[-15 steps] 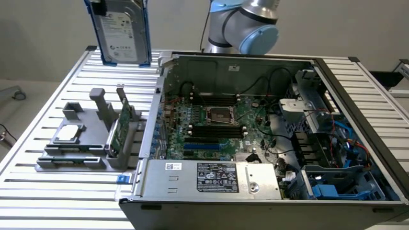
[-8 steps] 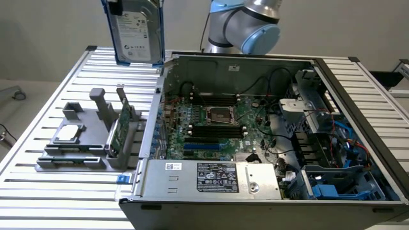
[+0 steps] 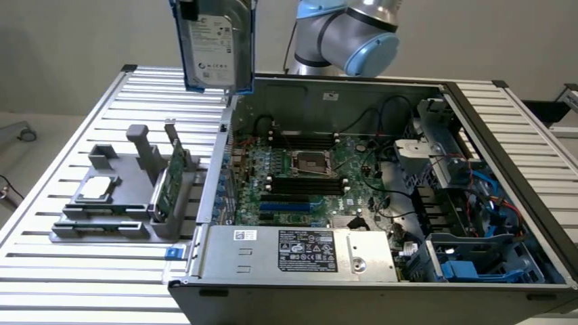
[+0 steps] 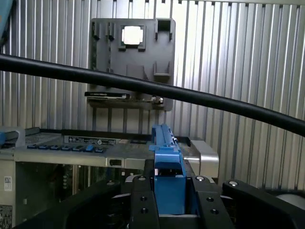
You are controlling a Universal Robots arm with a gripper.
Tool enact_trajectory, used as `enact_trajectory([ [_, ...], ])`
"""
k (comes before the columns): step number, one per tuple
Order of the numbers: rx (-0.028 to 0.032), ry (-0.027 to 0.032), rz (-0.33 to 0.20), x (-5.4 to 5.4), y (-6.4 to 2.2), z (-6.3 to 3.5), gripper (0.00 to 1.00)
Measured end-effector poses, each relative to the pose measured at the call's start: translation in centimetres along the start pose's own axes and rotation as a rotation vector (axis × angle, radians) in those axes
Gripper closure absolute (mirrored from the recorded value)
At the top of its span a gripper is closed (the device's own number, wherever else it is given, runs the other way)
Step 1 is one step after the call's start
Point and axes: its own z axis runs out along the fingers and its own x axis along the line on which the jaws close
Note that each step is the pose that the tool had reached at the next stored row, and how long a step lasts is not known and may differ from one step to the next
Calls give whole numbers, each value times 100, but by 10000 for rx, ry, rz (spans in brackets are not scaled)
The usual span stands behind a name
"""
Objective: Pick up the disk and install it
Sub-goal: 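Pick up the disk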
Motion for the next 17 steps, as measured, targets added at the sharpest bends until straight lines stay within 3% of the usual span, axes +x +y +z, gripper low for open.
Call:
enact_trajectory([
  [11, -63, -3, -2, 193, -492, -16, 67],
  [17, -95, -34, -6, 258, -763, -26, 67],
])
